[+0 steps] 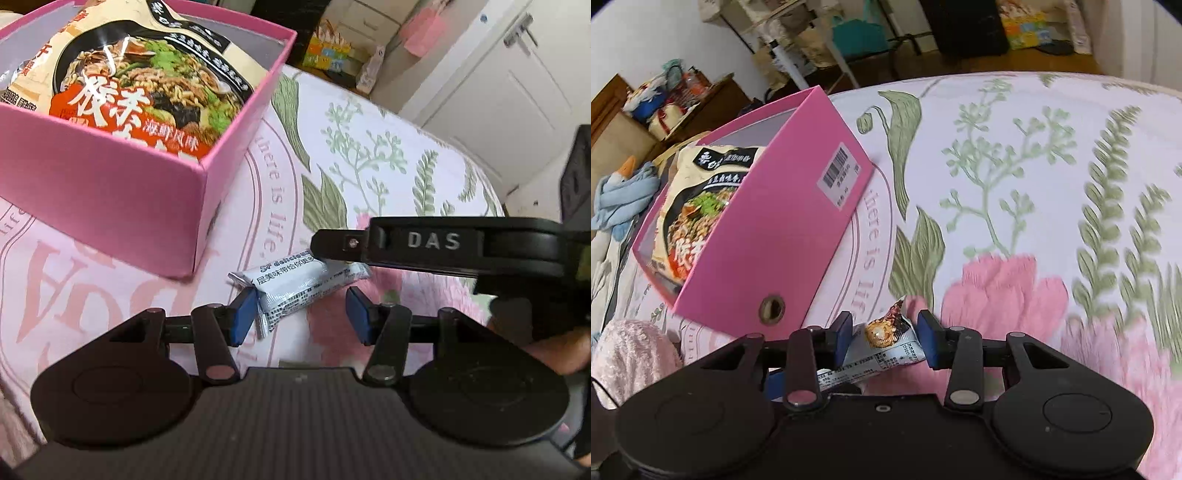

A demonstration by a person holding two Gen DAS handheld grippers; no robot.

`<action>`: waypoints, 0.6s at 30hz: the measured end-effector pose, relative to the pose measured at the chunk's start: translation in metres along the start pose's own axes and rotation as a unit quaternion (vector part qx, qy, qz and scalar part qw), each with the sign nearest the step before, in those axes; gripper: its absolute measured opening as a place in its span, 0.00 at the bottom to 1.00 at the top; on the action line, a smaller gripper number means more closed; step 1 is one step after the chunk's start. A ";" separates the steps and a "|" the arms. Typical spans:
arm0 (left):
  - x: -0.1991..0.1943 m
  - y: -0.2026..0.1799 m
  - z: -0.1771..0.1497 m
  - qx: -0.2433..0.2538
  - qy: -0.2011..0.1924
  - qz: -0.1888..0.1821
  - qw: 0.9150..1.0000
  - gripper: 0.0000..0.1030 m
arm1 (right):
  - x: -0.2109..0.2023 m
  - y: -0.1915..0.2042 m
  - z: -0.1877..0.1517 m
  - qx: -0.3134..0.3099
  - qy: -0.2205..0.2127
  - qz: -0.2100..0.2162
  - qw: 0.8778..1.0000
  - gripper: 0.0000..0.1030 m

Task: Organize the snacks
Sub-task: 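Move the left tool to the white wafer bar on the bed and grasp it, then carry the wafer bar into the pink box and open the left tool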

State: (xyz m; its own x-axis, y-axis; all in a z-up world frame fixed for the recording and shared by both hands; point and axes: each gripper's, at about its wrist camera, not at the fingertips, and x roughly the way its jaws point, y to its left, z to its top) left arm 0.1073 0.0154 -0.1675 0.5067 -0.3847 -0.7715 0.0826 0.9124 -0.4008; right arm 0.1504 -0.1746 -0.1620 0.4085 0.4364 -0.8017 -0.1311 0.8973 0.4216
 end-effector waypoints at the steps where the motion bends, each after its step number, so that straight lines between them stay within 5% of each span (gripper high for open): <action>1: -0.003 -0.002 -0.002 0.006 0.003 0.000 1.000 0.51 | -0.005 0.001 -0.004 0.004 0.000 -0.002 1.000 0.48; 18: -0.091 -0.018 -0.001 0.051 0.044 -0.030 0.997 0.51 | -0.087 0.050 -0.037 0.007 0.003 -0.001 1.000 0.64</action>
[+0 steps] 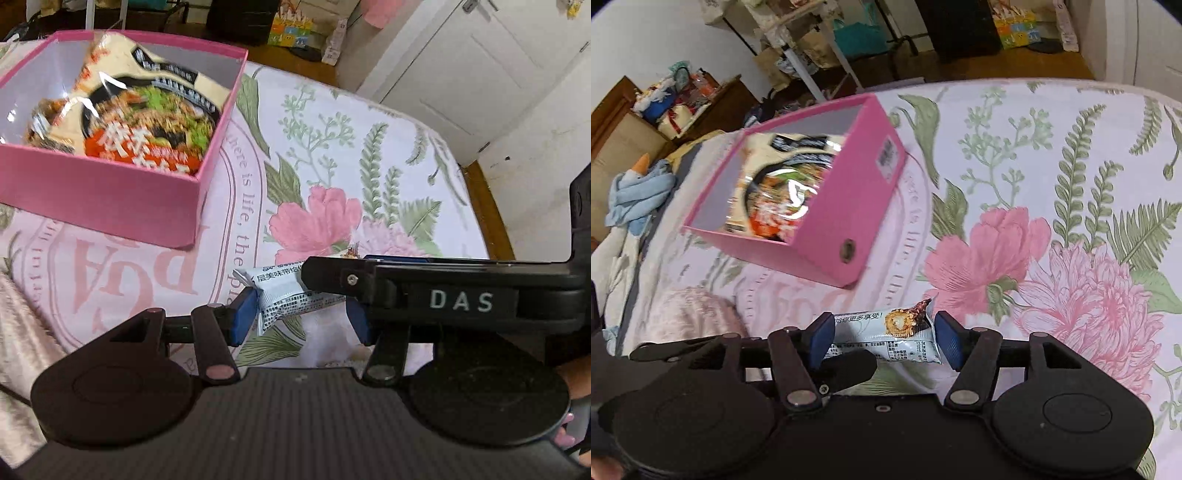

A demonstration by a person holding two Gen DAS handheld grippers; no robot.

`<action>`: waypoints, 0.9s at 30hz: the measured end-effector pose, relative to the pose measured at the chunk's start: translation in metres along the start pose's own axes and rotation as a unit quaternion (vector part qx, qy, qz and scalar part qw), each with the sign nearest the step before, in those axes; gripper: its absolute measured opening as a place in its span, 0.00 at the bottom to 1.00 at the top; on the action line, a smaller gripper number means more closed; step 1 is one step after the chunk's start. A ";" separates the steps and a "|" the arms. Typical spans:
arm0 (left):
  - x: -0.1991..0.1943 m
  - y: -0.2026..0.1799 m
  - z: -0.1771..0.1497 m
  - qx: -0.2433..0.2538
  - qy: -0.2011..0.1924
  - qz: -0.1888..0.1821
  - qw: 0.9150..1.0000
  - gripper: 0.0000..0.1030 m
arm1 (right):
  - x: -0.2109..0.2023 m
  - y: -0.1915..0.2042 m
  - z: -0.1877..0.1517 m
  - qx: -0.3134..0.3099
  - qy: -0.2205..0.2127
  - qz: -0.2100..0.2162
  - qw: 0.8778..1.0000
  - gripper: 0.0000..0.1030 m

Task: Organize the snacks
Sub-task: 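Carry the wafer bar into the pink box and open the left tool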

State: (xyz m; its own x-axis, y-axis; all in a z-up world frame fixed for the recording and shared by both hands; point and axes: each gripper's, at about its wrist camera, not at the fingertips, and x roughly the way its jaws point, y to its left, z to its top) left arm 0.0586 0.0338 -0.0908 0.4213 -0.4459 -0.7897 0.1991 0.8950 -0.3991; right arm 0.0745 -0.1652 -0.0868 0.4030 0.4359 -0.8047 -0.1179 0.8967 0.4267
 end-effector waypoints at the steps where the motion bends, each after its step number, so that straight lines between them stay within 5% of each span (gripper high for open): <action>1: -0.007 0.000 0.001 -0.001 -0.004 -0.001 1.000 0.51 | -0.005 0.004 0.001 -0.002 -0.003 0.005 1.000 0.64; 8: -0.048 0.013 0.019 0.003 -0.025 -0.017 1.000 0.51 | -0.032 0.032 0.014 -0.011 -0.036 0.036 0.999 0.64; 14: -0.080 0.041 0.044 0.000 -0.061 -0.008 0.998 0.51 | -0.030 0.053 0.039 -0.016 -0.057 0.073 0.996 0.42; 16: -0.087 0.053 0.055 -0.004 -0.071 -0.003 0.997 0.51 | -0.023 0.061 0.050 -0.022 -0.061 0.084 0.994 0.34; 27: -0.076 0.144 0.122 -0.052 -0.070 0.056 0.995 0.50 | 0.059 0.111 0.113 -0.037 -0.032 0.136 0.989 0.32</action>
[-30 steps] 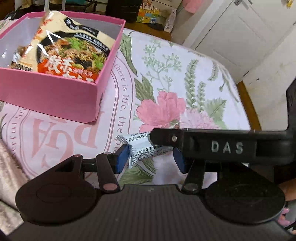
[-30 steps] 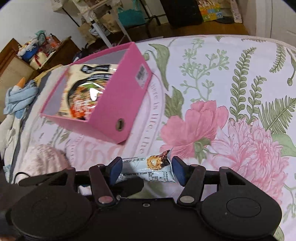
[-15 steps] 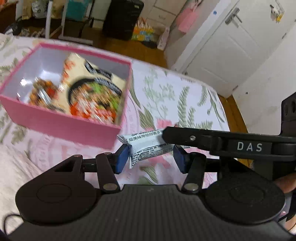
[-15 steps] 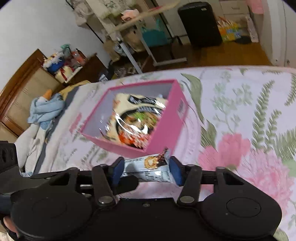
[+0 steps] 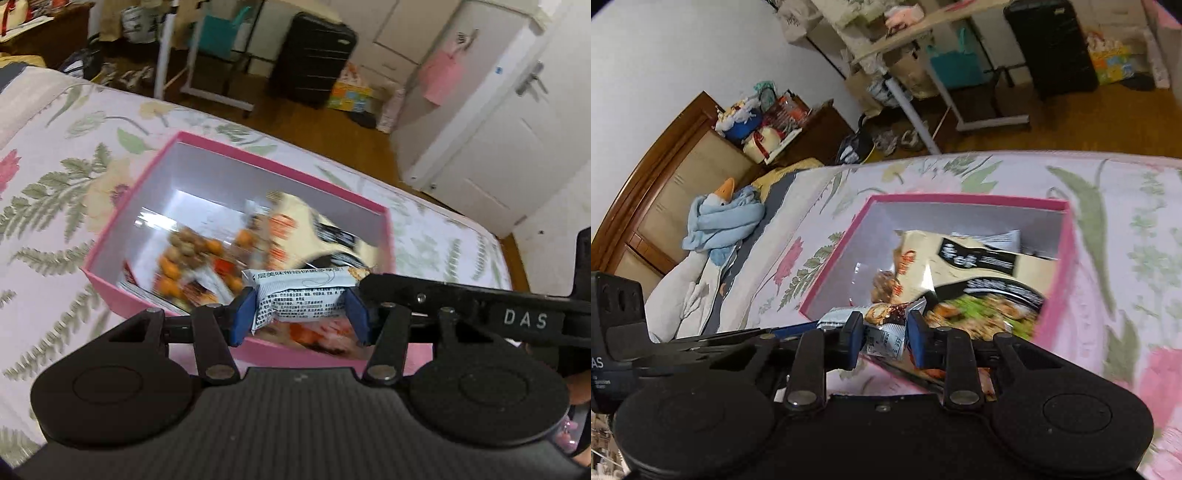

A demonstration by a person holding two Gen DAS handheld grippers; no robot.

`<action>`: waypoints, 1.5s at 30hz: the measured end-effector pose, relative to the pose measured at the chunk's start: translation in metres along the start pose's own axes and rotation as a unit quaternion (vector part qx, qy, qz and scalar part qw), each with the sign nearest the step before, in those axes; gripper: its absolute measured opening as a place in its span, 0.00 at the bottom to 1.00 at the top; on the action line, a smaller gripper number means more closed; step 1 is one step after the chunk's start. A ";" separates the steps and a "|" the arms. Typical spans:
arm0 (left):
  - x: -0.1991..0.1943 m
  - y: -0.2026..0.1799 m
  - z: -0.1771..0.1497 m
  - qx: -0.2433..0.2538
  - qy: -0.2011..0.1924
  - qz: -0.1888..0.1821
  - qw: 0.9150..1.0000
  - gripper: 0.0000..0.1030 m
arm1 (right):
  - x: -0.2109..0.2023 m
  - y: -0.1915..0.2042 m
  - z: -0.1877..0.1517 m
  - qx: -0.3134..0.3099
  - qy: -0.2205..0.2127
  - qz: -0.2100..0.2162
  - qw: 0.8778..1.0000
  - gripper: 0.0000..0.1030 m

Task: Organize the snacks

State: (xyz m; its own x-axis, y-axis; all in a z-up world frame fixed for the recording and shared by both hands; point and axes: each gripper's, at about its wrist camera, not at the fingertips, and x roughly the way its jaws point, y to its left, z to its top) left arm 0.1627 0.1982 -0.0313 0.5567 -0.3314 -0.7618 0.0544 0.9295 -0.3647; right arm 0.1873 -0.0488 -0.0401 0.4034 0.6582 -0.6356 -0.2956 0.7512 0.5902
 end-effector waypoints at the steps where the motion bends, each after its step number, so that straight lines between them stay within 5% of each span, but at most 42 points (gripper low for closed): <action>1: 0.004 0.008 0.005 -0.005 0.004 0.003 1.000 0.50 | 0.010 0.000 0.004 0.003 0.004 0.002 1.000 0.32; 5: 0.016 0.035 0.019 -0.059 0.008 0.006 0.998 0.58 | 0.032 -0.008 0.012 0.031 0.009 0.016 0.999 0.33; 10: 0.018 0.036 0.020 -0.038 -0.015 0.031 0.999 0.71 | 0.030 -0.015 0.000 0.034 -0.005 0.008 0.999 0.42; 20: 0.006 0.019 -0.005 0.012 -0.032 0.060 0.998 0.71 | -0.019 -0.008 -0.035 -0.035 -0.055 -0.035 0.997 0.42; 27: -0.021 -0.003 -0.021 0.037 -0.027 0.046 0.998 0.71 | -0.058 0.001 -0.055 -0.071 -0.084 -0.068 0.992 0.43; 39: -0.080 -0.064 -0.052 0.107 -0.047 0.032 0.993 0.71 | -0.131 0.026 -0.086 -0.110 -0.132 -0.197 0.965 0.46; 45: -0.098 -0.085 -0.081 0.144 -0.039 0.035 0.988 0.71 | -0.168 0.029 -0.113 -0.100 -0.151 -0.219 0.959 0.50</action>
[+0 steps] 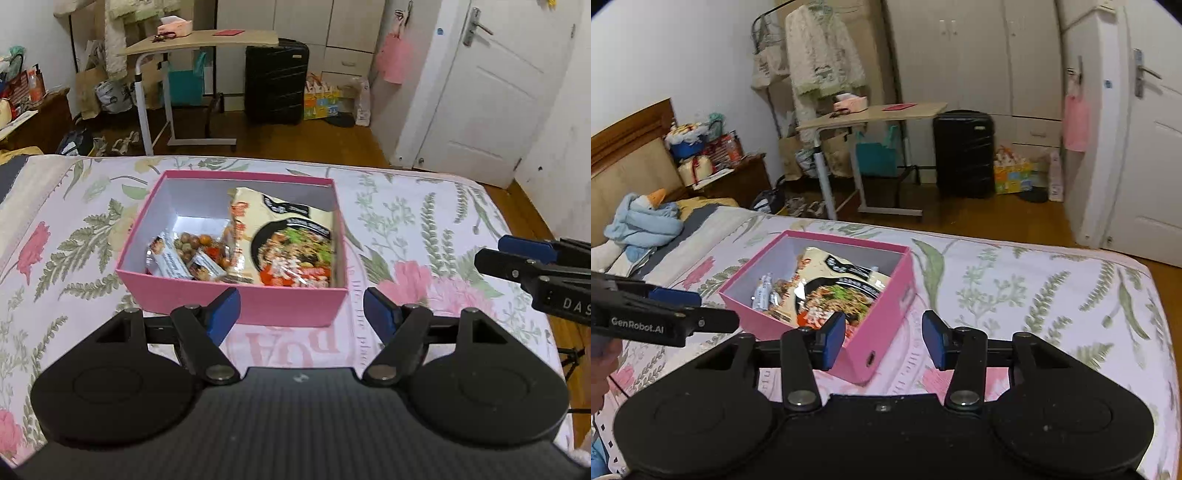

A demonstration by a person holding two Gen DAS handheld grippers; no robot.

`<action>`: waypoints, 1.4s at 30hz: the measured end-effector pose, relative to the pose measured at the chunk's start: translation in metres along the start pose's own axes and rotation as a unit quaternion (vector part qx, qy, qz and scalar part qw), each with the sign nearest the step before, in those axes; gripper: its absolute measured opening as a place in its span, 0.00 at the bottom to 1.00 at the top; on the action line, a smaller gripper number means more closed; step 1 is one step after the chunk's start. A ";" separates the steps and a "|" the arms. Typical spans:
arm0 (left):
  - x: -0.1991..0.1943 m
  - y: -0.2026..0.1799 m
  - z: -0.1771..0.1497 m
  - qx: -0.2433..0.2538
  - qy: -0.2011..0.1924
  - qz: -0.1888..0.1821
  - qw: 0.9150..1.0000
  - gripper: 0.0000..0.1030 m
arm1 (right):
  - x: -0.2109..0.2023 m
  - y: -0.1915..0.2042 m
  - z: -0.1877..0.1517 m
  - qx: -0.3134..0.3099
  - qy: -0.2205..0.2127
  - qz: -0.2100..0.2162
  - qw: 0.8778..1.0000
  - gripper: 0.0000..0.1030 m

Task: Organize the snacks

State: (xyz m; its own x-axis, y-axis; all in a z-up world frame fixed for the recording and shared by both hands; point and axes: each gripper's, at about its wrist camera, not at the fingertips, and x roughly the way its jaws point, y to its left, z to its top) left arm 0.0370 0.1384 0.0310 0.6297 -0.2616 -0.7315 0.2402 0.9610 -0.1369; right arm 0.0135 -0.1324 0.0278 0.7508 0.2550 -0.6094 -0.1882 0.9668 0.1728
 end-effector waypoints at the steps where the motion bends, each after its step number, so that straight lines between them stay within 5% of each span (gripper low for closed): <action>1: -0.002 -0.003 -0.002 -0.001 -0.003 -0.003 1.000 0.71 | -0.004 -0.002 -0.003 0.003 -0.001 -0.006 1.000 0.51; 10: 0.000 -0.028 -0.019 -0.022 -0.003 0.002 1.000 0.71 | -0.033 0.004 -0.030 0.000 -0.013 -0.075 0.997 0.61; 23: 0.026 -0.047 -0.034 -0.006 0.000 0.029 1.000 0.76 | -0.025 -0.006 -0.046 0.013 -0.005 -0.110 0.994 0.64; 25: 0.031 -0.046 -0.035 -0.005 0.004 0.030 1.000 0.80 | -0.025 -0.008 -0.050 0.024 -0.006 -0.111 0.994 0.85; 30: 0.036 -0.047 -0.040 -0.002 -0.010 0.060 0.998 0.86 | -0.018 -0.014 -0.058 0.021 0.002 -0.122 0.992 0.86; 42: 0.035 -0.045 -0.046 0.005 -0.018 0.049 0.999 0.86 | -0.016 -0.014 -0.063 0.025 0.012 -0.209 0.978 0.97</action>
State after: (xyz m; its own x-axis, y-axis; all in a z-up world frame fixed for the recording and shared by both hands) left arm 0.0138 0.0902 -0.0191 0.6760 -0.1697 -0.7171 0.1829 0.9813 -0.0598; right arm -0.0363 -0.1488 -0.0137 0.7410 -0.1605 -0.6520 0.1625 0.9850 -0.0578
